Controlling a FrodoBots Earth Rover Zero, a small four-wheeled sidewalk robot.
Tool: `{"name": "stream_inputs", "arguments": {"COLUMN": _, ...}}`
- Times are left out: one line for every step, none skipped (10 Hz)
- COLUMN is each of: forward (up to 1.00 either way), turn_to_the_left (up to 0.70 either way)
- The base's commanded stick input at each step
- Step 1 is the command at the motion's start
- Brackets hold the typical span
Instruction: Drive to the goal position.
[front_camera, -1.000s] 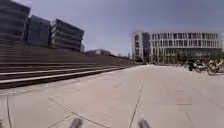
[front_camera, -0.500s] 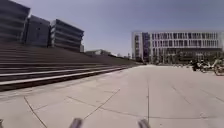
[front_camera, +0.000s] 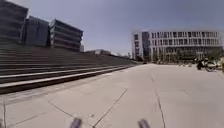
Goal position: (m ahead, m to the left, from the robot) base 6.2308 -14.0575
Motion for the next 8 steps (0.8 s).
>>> {"name": "stream_inputs", "arguments": {"forward": 1.0, "turn_to_the_left": 0.0}}
{"name": "stream_inputs", "arguments": {"forward": 1.0, "turn_to_the_left": 0.0}}
{"name": "stream_inputs", "arguments": {"forward": 1.0, "turn_to_the_left": 0.0}}
{"name": "stream_inputs", "arguments": {"forward": 1.0, "turn_to_the_left": 0.0}}
{"name": "stream_inputs", "arguments": {"forward": 1.0, "turn_to_the_left": 0.0}}
{"name": "stream_inputs", "arguments": {"forward": 1.0, "turn_to_the_left": 0.0}}
{"name": "stream_inputs", "arguments": {"forward": 1.0, "turn_to_the_left": 0.0}}
{"name": "stream_inputs", "arguments": {"forward": 1.0, "turn_to_the_left": 0.0}}
